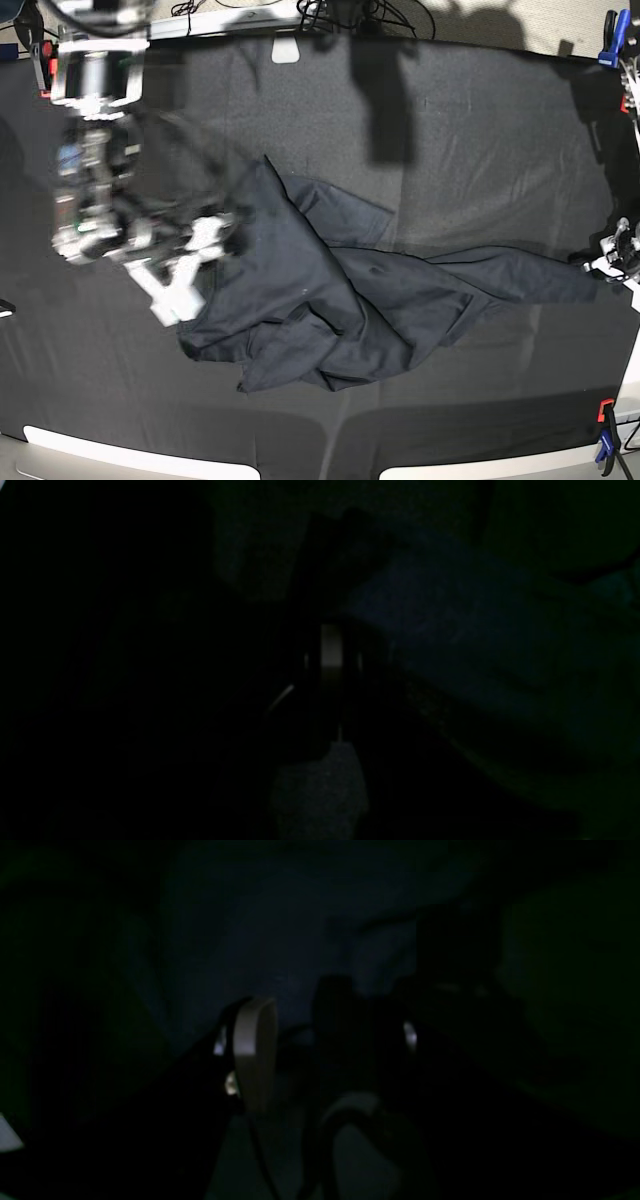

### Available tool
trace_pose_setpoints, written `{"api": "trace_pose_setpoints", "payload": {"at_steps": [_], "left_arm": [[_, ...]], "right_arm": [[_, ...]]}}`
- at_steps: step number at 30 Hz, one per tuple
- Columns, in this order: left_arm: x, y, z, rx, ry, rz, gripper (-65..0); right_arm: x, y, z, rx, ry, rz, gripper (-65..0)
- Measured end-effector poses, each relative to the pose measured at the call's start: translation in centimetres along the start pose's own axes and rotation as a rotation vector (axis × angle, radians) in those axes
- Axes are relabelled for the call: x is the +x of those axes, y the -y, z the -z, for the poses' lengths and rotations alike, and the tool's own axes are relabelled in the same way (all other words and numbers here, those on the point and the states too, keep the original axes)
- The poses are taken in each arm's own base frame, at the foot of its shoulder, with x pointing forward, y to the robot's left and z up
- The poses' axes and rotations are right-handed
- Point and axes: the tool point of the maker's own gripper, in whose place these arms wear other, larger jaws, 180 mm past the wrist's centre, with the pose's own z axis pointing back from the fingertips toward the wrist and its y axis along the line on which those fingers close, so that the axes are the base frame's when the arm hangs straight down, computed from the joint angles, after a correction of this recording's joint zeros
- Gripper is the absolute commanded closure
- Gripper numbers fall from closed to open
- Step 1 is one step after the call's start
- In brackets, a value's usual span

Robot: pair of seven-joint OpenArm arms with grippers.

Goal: Layout the t-shirt on the table in an organized manner, then fold the t-shirt properly
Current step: 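Grasp the shirt with the right gripper and lift, stretching it between grippers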

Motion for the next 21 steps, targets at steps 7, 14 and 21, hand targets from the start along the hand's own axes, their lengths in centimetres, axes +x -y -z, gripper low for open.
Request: {"api": "trace_pose_setpoints", "payload": {"at_steps": [7,14,21], "left_arm": [[0.1,0.0,0.0,0.0,0.002,0.0,0.0],[0.2,0.5,0.0,-0.027,0.008,0.015,0.0],[0.2,0.6,0.0,-0.032,0.008,0.018,0.0]], "right_arm": [[-3.6,0.7,1.8,-0.189,-0.124,0.092,-30.2],[-5.1,2.9,1.0,-0.285,-0.15,0.149,-30.2],[-6.7,7.0,-1.8,-0.362,-0.081,0.377,-30.2]]}}
